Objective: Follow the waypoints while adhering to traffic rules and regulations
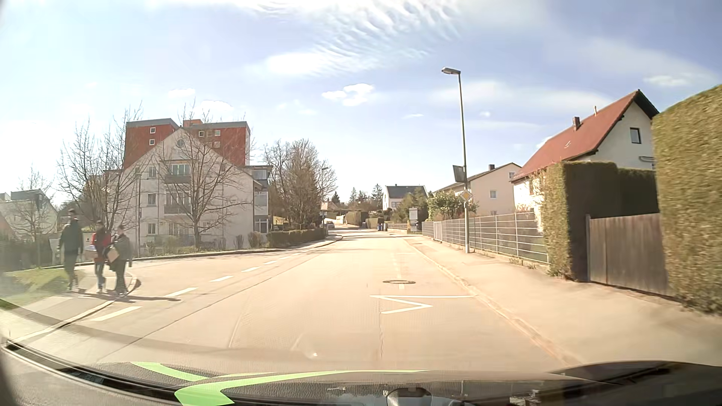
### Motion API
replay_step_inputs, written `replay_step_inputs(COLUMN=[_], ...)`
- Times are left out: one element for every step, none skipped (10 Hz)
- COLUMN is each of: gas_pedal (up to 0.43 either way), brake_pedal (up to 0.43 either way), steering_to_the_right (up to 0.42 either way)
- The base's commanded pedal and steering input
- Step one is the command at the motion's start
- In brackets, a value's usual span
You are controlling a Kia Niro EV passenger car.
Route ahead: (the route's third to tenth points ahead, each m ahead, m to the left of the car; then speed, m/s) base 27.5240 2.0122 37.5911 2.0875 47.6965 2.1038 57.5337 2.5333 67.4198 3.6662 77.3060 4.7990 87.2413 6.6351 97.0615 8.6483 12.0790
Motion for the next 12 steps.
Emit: replay_step_inputs(gas_pedal=[0.15,0.15,0.15,0.15,0.15,0.15,0.15,0.15,0.15,0.15,0.15,0.15], brake_pedal=[0.0,0.0,0.0,0.0,0.0,0.0,0.0,0.0,0.0,0.0,0.0,0.0], steering_to_the_right=[0.013,0.013,0.01,0.006,0.004,0.004,0.002,0.001,0.001,0.0,0.0,0.0])
